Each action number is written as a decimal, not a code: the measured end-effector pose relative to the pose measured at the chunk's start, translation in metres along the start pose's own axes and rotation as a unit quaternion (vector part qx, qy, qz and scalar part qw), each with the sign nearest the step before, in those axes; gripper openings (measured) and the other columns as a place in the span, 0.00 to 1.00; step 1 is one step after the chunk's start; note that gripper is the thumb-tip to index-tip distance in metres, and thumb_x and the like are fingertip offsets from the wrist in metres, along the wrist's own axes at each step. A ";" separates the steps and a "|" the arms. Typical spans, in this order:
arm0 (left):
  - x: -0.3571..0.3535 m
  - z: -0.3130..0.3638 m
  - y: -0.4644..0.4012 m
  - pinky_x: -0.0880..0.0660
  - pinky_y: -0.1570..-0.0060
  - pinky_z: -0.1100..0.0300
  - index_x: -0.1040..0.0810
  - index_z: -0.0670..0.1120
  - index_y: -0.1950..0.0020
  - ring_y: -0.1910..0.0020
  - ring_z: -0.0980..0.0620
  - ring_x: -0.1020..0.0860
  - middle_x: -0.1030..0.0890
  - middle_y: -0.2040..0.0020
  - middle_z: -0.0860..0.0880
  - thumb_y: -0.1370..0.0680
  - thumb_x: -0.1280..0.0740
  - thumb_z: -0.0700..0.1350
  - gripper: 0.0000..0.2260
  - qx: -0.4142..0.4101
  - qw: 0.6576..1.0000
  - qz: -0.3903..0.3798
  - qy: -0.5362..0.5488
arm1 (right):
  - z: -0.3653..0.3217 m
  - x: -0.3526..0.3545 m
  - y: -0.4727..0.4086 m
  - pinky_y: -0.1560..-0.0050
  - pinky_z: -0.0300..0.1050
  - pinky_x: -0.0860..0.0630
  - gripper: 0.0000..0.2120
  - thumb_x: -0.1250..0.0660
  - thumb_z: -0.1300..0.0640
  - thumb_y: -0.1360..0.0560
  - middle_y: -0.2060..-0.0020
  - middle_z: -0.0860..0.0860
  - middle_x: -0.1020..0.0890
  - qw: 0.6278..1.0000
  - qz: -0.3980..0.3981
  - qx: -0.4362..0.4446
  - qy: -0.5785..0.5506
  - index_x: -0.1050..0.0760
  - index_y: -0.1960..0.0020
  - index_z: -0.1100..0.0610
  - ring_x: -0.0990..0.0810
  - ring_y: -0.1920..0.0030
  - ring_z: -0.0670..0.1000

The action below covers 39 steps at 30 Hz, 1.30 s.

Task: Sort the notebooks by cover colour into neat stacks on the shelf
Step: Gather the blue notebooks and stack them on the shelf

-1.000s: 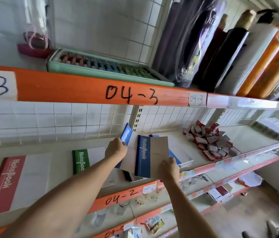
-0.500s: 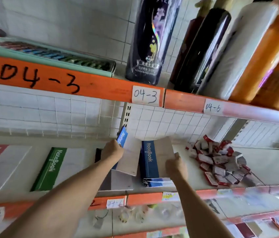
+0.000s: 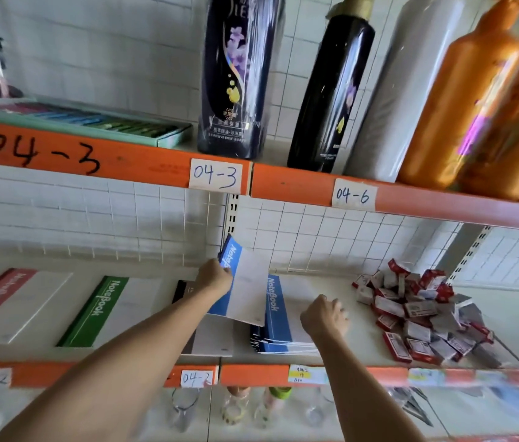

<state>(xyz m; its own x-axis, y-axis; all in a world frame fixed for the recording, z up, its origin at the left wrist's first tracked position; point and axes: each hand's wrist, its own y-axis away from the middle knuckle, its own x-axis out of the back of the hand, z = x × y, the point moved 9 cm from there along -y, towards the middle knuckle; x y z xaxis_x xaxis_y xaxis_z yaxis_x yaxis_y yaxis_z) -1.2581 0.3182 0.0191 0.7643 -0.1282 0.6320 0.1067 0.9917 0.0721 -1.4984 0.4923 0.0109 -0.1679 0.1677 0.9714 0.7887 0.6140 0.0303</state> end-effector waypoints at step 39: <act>0.128 -0.111 0.011 0.27 0.42 0.50 0.34 0.46 0.28 0.37 0.43 0.26 0.24 0.35 0.43 0.20 0.38 0.59 0.25 -0.162 0.935 -0.034 -0.313 | -0.246 -0.051 0.129 0.36 0.50 0.30 0.22 0.36 0.52 0.25 0.34 0.57 0.27 0.941 -0.068 0.325 -0.072 0.30 0.33 0.58 0.28 0.34 0.60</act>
<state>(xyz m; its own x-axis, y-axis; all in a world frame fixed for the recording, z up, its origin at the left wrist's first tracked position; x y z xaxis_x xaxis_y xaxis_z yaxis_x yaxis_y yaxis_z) -1.0879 0.3117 0.0152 0.2375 -0.0588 0.9696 0.4068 0.9124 -0.0443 -1.2432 0.3734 0.0232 -0.3558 0.1269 0.9259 0.2340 0.9713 -0.0432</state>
